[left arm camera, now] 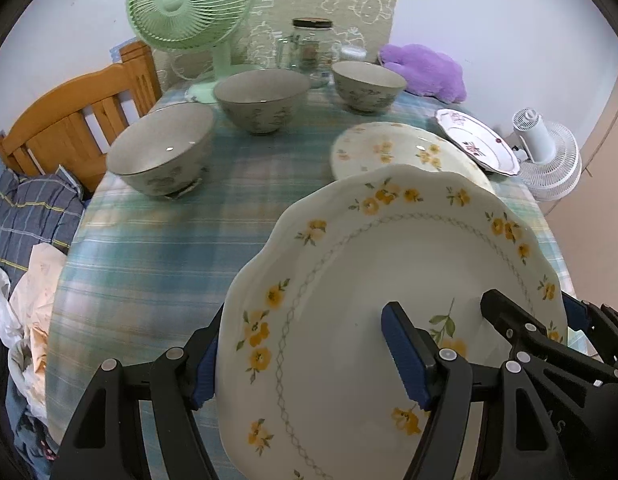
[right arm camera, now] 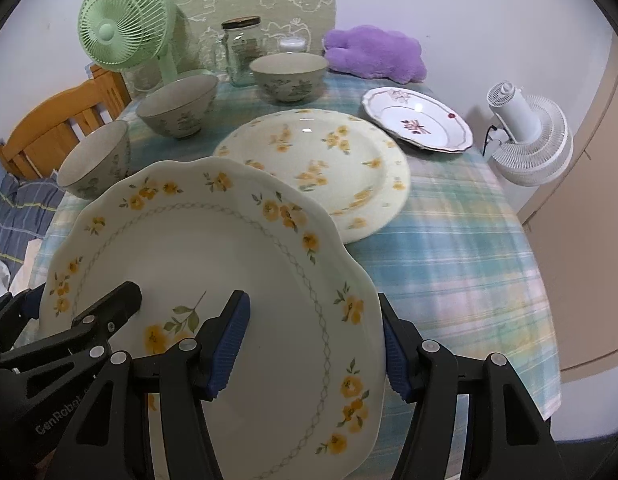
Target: Organize plates and bowls
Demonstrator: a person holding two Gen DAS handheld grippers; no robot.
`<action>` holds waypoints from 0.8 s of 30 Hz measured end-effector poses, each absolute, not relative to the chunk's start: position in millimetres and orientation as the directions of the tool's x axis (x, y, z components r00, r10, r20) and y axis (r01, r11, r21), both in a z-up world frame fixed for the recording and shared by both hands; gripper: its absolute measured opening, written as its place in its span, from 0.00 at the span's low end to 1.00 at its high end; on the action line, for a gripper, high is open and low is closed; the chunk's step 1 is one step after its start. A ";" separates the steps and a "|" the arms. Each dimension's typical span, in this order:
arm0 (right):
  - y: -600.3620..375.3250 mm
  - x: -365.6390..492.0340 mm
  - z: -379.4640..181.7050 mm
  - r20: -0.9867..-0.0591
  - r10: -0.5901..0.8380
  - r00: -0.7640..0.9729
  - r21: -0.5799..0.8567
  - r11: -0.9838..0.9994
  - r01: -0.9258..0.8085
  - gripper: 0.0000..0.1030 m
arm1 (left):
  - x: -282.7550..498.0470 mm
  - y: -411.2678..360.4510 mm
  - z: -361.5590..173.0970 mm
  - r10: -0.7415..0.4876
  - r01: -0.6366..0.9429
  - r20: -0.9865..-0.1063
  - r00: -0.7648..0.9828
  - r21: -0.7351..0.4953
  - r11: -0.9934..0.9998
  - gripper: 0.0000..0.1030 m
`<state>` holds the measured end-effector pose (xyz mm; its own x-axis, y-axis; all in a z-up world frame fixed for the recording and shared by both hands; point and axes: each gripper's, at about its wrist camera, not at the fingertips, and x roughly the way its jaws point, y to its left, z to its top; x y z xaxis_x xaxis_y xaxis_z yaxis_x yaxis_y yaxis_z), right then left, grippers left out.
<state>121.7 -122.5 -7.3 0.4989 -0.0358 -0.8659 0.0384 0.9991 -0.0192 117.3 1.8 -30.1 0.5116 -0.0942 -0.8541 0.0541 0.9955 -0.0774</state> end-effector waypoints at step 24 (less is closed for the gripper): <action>-272.3 112.2 -25.6 -0.894 -0.073 0.442 -0.027 0.994 0.108 0.63 | 120.0 -144.3 -58.5 -0.142 0.118 -0.878 0.457 -0.099 0.988 0.72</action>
